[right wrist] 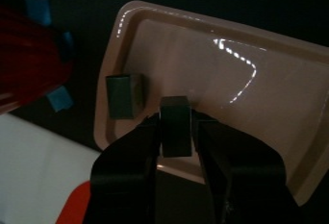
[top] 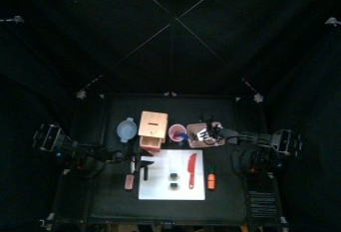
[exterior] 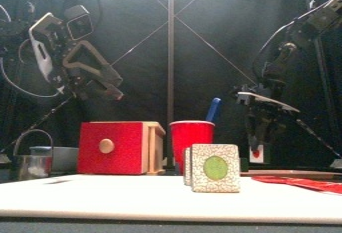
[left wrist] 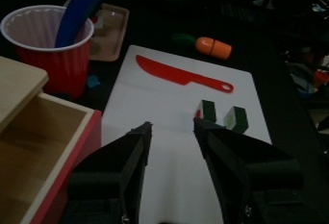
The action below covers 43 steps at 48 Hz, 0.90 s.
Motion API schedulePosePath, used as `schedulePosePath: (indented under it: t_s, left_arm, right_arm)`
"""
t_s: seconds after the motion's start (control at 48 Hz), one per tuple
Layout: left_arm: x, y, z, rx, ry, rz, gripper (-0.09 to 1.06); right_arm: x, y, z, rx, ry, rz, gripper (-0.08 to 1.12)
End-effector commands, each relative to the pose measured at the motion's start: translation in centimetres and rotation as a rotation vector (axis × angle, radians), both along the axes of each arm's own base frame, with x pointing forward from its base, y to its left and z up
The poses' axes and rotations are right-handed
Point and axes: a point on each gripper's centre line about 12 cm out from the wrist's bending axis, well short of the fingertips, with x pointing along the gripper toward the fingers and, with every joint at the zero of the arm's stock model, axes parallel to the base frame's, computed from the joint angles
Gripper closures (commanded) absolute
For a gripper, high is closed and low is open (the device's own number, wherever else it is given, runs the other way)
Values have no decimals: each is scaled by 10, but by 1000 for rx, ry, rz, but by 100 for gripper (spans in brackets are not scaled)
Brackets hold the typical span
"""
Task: Place sushi on board then cut the sushi with the knife then place the pieces on the plate
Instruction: Place the 4 sushi pieces on the plate
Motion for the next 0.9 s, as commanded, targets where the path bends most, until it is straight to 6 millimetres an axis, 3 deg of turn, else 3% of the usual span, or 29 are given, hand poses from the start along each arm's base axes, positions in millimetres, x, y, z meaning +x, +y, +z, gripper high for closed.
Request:
schedulePosePath:
  t_s: [0.021,0.188,0.458,0.625,0.771,0.896]
  left_arm:
    - [3,-1,5,2,-18,-3,18]
    - [3,-1,4,5,-17,-6,18]
    - [0,-1,1,2,-5,-5,18]
    - [-1,0,1,1,-5,-3,18]
    - [0,0,0,0,-3,-2,18]
    - [1,-1,2,-1,-9,-1,18]
  right_arm:
    - [8,-8,5,-9,-29,-12,42]
    - [13,-10,2,-5,-35,-13,41]
    - [11,-10,-1,-9,-26,-5,23]
    - [9,-11,-2,-8,-15,-6,22]
    - [2,-8,11,-22,-13,-13,22]
    - [-8,0,34,-51,-33,-2,22]
